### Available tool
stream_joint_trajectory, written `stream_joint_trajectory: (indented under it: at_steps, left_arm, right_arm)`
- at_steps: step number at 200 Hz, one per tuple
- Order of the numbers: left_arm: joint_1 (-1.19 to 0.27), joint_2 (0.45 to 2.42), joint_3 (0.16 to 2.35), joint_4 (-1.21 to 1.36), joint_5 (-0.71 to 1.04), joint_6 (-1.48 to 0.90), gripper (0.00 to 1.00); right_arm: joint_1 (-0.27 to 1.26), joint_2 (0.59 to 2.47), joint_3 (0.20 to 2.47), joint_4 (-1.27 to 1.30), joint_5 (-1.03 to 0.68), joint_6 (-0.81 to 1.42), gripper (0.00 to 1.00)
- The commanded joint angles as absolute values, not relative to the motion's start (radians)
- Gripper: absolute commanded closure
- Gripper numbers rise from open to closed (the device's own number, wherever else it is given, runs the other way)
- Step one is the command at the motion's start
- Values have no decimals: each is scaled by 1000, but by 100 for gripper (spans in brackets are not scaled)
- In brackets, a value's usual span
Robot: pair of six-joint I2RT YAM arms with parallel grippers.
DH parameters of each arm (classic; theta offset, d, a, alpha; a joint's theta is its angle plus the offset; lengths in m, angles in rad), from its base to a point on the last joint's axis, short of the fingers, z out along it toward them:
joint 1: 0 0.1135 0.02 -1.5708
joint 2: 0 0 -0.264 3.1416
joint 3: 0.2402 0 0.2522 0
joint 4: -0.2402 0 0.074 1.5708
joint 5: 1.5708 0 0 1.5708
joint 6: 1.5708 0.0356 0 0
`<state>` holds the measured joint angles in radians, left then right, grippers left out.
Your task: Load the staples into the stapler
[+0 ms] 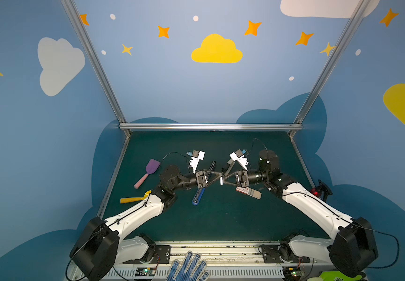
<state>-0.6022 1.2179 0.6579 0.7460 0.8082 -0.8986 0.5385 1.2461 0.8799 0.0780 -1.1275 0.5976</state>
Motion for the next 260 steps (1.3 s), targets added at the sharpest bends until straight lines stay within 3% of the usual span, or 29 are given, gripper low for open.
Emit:
stream_joint_trajectory:
  at_steps: [1, 146, 250, 260]
  left_arm:
    - [-598, 1223, 672, 739, 826, -878, 56]
    - [-598, 1229, 667, 769, 871, -895, 81]
    - [-598, 1198, 687, 669, 849, -842, 89]
    - [-597, 1196, 690, 652, 843, -832, 90]
  right_arm:
    - [543, 1247, 899, 93, -1154, 589, 100]
    - [543, 1282, 910, 111, -1158, 601, 100]
    - [531, 1299, 934, 64, -1133, 584, 100]
    - [527, 1302, 935, 53, -1126, 581, 94]
